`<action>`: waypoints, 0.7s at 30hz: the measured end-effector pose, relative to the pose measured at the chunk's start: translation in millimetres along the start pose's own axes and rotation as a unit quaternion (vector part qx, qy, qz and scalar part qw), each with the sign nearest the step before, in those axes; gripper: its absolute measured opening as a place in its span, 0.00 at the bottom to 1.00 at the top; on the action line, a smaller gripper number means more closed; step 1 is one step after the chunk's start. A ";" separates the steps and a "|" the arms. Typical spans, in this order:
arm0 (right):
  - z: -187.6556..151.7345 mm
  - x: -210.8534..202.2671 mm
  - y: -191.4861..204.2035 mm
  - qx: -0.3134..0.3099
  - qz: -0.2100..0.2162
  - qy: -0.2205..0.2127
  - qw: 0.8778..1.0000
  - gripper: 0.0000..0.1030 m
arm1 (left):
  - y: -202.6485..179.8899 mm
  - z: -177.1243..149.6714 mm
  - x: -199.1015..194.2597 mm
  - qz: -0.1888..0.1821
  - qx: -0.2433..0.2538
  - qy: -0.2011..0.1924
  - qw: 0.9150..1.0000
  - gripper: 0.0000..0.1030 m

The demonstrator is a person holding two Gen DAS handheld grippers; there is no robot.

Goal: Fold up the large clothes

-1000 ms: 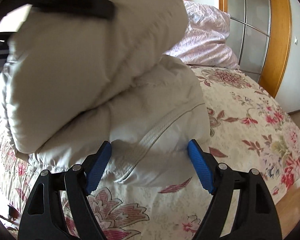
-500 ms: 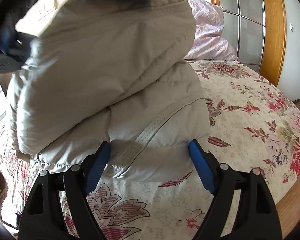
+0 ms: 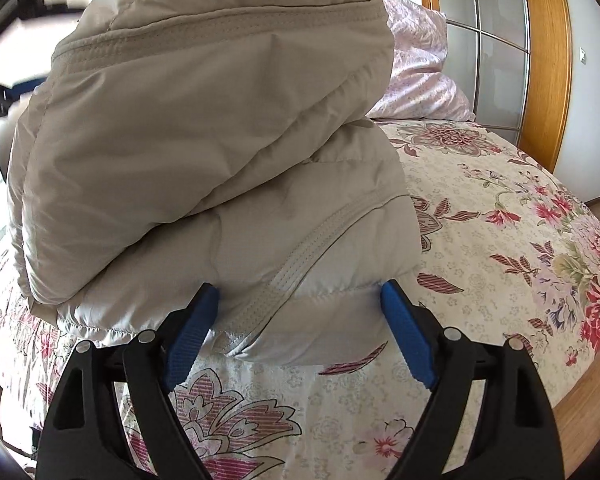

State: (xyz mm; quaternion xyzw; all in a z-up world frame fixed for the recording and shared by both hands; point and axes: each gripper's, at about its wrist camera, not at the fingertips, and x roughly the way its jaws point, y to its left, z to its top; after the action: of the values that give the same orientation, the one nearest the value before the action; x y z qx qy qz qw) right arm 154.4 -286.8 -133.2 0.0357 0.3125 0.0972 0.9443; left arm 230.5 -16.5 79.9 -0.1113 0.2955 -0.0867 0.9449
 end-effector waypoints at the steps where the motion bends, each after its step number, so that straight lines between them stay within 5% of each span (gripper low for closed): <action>1: 0.2 0.2 0.3 0.000 0.000 0.000 1.000 0.84 | 7.8 -1.4 9.0 0.014 -0.005 0.009 1.000 0.91; 9: -1.3 0.4 0.3 -0.006 -0.002 -0.002 1.000 0.85 | 16.9 -28.2 59.8 0.032 -0.013 0.056 0.998 0.90; 16: -4.8 -0.7 -0.2 -0.017 0.000 -0.008 1.000 0.85 | -28.5 -41.9 79.0 0.079 0.063 0.048 0.994 0.90; 21: -11.8 -23.4 -12.5 -0.029 0.049 -0.027 0.998 0.84 | -49.8 -54.2 95.7 0.101 0.101 0.042 0.989 0.91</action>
State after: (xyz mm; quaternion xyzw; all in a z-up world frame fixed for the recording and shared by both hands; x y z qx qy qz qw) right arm 131.0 -303.7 -130.6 0.0260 0.2818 0.1519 0.9470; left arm 271.8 -94.9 -2.0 0.0192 0.3338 -0.0252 0.9421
